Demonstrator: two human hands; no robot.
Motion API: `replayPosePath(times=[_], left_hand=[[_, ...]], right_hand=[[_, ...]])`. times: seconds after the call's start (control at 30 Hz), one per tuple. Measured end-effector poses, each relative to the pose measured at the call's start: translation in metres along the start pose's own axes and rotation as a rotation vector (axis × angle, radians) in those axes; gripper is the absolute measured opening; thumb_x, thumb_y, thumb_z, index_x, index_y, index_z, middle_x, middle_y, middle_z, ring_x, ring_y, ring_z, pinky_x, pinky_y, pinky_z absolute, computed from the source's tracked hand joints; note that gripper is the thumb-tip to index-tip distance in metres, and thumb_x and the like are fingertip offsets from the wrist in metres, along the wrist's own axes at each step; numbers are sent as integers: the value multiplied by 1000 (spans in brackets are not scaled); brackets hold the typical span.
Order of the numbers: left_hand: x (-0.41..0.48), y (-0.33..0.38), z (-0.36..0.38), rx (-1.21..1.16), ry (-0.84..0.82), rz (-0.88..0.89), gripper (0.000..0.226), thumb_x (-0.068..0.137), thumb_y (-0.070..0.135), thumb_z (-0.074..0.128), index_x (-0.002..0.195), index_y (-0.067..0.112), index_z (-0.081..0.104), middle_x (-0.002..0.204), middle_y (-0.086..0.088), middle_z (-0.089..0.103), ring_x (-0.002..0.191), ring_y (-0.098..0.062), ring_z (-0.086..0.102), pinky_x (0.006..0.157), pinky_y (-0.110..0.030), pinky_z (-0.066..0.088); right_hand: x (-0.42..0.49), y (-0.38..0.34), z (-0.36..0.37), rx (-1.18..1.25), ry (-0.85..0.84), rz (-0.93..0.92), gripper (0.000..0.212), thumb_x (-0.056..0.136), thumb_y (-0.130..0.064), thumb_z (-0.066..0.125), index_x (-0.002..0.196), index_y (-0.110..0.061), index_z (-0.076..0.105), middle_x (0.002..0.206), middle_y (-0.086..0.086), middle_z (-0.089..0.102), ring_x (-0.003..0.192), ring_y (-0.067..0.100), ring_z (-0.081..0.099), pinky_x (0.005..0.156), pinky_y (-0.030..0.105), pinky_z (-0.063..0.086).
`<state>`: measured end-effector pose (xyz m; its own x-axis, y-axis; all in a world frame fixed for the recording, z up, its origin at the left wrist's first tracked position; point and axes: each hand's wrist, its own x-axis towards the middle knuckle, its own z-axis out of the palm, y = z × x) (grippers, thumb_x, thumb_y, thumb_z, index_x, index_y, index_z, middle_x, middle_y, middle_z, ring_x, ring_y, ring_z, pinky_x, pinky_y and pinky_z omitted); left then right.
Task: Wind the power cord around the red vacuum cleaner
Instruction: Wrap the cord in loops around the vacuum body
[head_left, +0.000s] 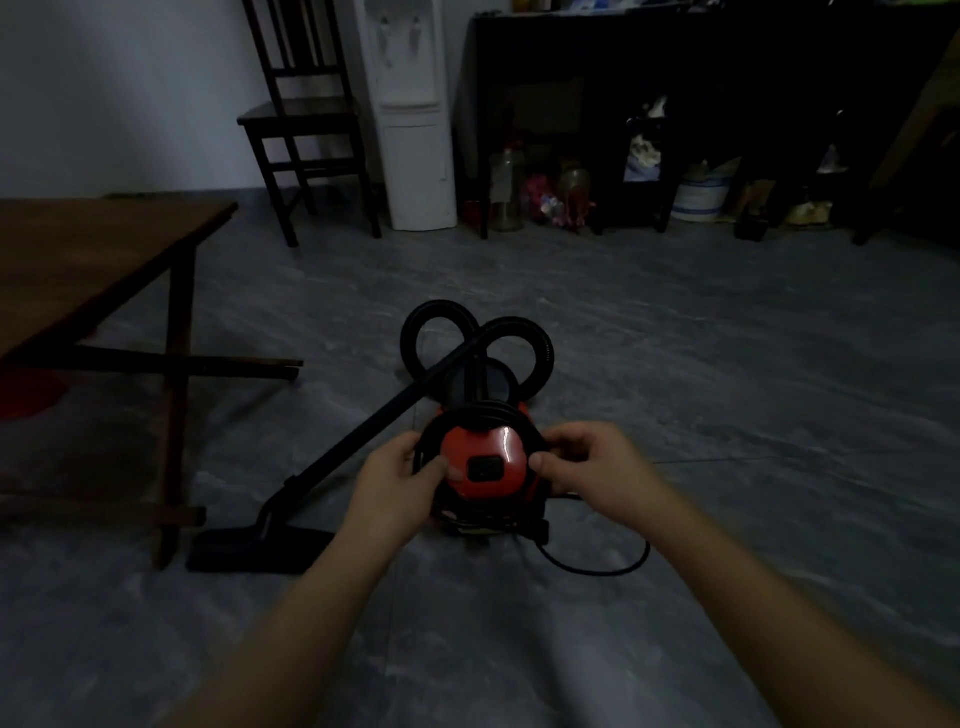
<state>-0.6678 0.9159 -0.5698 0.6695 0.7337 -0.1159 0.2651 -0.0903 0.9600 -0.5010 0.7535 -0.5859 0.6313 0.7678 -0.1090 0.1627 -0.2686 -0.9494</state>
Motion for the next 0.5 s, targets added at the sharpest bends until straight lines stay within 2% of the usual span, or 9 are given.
replayPosePath(times=[0.1, 0.2, 0.33, 0.5], left_hand=[[-3, 4, -3, 13, -85, -50, 24, 85, 2, 68, 101, 19, 69, 95, -7, 75, 88, -26, 74, 78, -52, 61], [-6, 8, -5, 58, -163, -82, 29, 84, -3, 67, 96, 23, 64, 90, -8, 72, 78, -26, 73, 57, -42, 62], [-2, 0, -7, 199, -186, -74, 9, 93, 11, 61, 98, 17, 66, 77, -11, 76, 63, -22, 71, 57, -45, 61], [0, -4, -4, 277, -213, -15, 15, 97, 10, 54, 107, 15, 64, 75, -6, 74, 56, -2, 67, 51, -22, 55]], right_hand=[[1, -3, -2, -15, -15, -12, 19, 87, -24, 74, 105, -18, 74, 94, 15, 75, 89, 34, 74, 84, 54, 59], [-2, -7, -1, -70, -76, -26, 8, 90, -23, 71, 96, -24, 76, 89, 15, 74, 88, 34, 73, 84, 54, 60], [-3, -8, 1, -214, -110, -72, 8, 89, -25, 71, 95, -24, 76, 89, 12, 74, 86, 28, 72, 82, 51, 60], [-4, -13, 3, -308, -105, -120, 8, 88, -24, 72, 94, -22, 76, 84, 6, 74, 79, 21, 71, 77, 42, 60]])
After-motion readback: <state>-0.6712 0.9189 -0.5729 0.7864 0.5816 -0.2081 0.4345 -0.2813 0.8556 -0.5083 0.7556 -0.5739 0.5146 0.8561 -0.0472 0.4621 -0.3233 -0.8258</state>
